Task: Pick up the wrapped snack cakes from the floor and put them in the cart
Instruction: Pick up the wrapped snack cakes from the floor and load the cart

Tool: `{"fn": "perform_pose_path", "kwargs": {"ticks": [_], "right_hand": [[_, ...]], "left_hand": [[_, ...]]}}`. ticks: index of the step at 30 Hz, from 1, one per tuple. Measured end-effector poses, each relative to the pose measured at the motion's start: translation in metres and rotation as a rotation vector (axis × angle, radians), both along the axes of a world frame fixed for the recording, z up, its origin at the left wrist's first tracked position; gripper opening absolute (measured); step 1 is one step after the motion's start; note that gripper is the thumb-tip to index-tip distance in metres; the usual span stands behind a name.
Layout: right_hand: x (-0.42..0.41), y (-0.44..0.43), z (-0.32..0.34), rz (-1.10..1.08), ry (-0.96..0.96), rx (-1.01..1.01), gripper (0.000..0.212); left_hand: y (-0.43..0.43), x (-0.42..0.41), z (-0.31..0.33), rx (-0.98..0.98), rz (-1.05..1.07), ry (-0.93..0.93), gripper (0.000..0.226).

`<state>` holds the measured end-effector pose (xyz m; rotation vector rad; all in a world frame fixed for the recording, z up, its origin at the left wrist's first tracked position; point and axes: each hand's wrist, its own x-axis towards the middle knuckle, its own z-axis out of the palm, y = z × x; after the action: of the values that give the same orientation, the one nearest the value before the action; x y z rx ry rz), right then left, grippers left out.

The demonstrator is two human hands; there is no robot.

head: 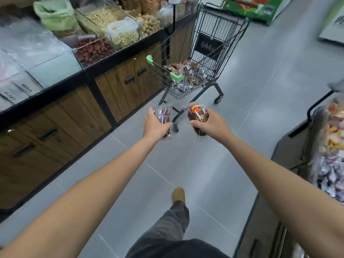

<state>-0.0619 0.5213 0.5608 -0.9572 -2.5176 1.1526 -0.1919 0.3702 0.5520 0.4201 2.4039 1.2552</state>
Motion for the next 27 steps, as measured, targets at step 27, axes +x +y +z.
{"fn": "perform_pose_path", "kwargs": {"ticks": [27], "right_hand": [[-0.075,0.474,-0.027,-0.106,-0.088,-0.015,0.038]], "left_hand": [[0.477,-0.081,-0.009,-0.049,-0.232,0.023,0.08]]}}
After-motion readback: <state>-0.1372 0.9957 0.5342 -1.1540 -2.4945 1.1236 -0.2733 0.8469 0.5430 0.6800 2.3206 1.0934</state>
